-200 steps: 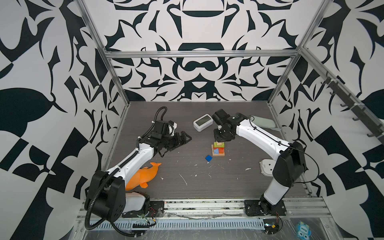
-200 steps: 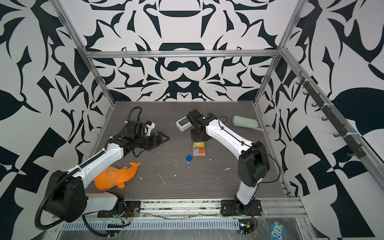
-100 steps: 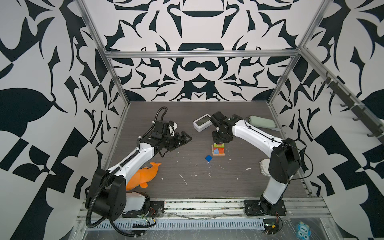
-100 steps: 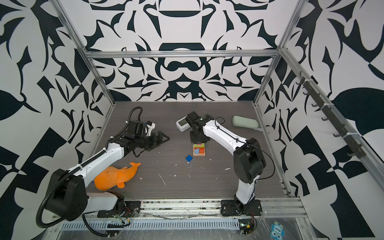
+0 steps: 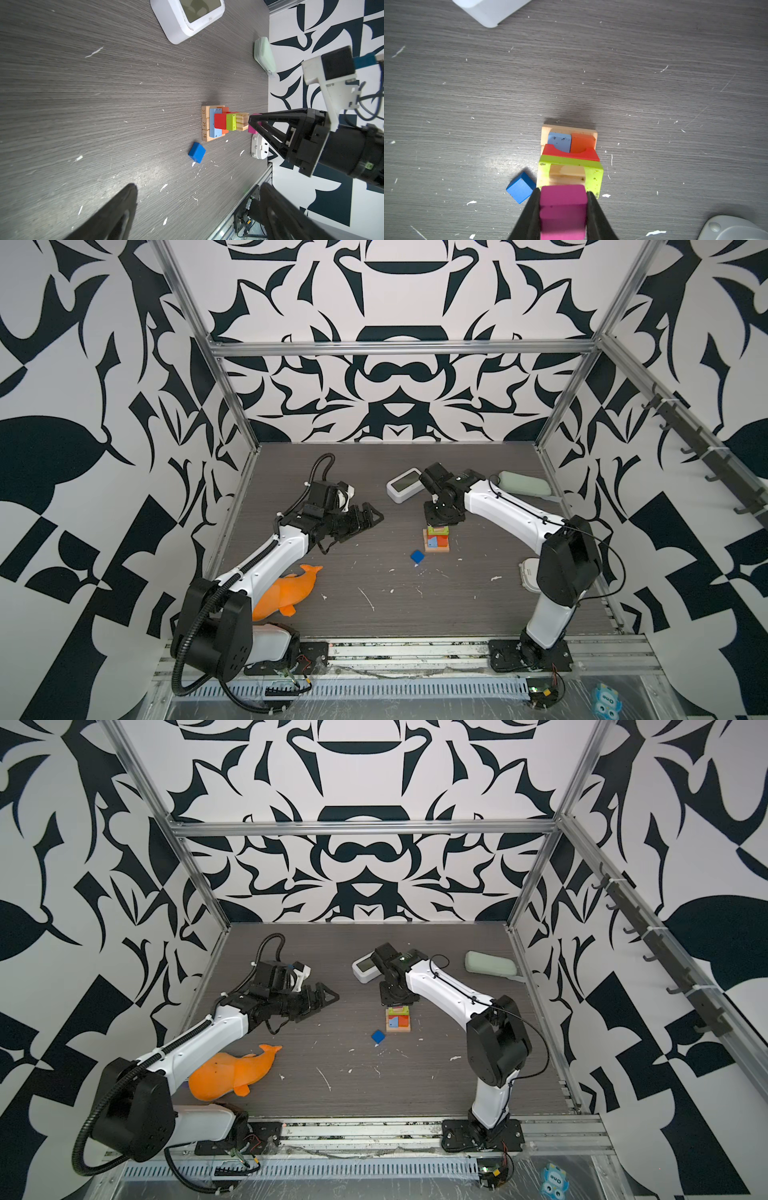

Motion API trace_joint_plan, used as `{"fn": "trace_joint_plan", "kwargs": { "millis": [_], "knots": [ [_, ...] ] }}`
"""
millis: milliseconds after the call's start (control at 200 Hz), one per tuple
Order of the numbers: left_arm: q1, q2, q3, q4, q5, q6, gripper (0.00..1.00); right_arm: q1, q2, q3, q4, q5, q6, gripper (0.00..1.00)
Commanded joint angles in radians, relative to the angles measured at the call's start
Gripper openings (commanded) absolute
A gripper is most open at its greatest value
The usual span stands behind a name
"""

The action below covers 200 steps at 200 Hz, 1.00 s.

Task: Build the wood block tower
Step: 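Lower the magenta cube with the right gripper toward the wood cube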

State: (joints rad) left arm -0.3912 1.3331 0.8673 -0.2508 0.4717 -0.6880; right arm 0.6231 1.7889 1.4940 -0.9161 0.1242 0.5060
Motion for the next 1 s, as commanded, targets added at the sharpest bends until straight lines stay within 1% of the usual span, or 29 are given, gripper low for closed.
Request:
{"fn": "trace_joint_plan", "kwargs": {
  "millis": [0,610,995],
  "knots": [
    [-0.002,-0.001,0.019,-0.002,0.007,0.002,0.94,-0.003,-0.002,-0.008,0.002,0.025,0.007,0.27],
    [-0.002,-0.002,0.025,-0.008,0.005,0.002,0.94,-0.005,0.021,-0.009,0.007,0.025,0.005,0.30],
    [-0.002,-0.002,0.026,-0.011,0.005,0.004,0.94,-0.005,0.024,0.004,0.002,0.032,0.002,0.45]
  ]
}}
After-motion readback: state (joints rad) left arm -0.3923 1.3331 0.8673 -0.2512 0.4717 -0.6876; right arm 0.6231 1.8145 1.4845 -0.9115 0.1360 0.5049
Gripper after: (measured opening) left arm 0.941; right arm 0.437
